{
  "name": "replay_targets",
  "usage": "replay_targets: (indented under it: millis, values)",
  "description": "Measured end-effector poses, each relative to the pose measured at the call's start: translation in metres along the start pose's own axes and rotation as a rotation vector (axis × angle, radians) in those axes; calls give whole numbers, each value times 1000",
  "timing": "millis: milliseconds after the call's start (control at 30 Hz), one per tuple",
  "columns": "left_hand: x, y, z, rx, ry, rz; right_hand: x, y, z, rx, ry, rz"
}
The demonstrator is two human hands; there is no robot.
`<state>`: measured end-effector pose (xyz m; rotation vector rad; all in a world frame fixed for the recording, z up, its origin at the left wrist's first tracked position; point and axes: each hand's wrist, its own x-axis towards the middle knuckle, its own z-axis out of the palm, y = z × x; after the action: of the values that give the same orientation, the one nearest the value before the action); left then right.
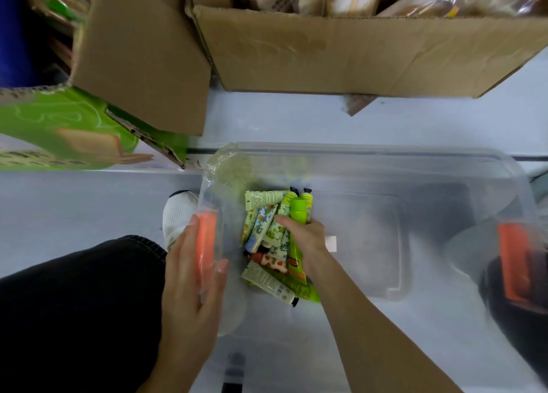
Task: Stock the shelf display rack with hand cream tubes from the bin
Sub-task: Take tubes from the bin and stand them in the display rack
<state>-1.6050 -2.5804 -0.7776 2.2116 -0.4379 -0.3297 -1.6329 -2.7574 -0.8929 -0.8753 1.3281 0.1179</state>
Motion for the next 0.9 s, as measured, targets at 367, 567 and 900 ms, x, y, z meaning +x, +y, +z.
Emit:
replay_targets:
  millis: [367,567,900]
  values:
    - [2,72,-6,-164,-59,-106,-145,-44,-43,160,-261,-3]
    - [2,157,-5,-727,-398,-477,-238,-76,-54,287,-280,-237]
    - [-6,256,-51,-529,-589,-303,-325,-138,-69,188,-265,-532]
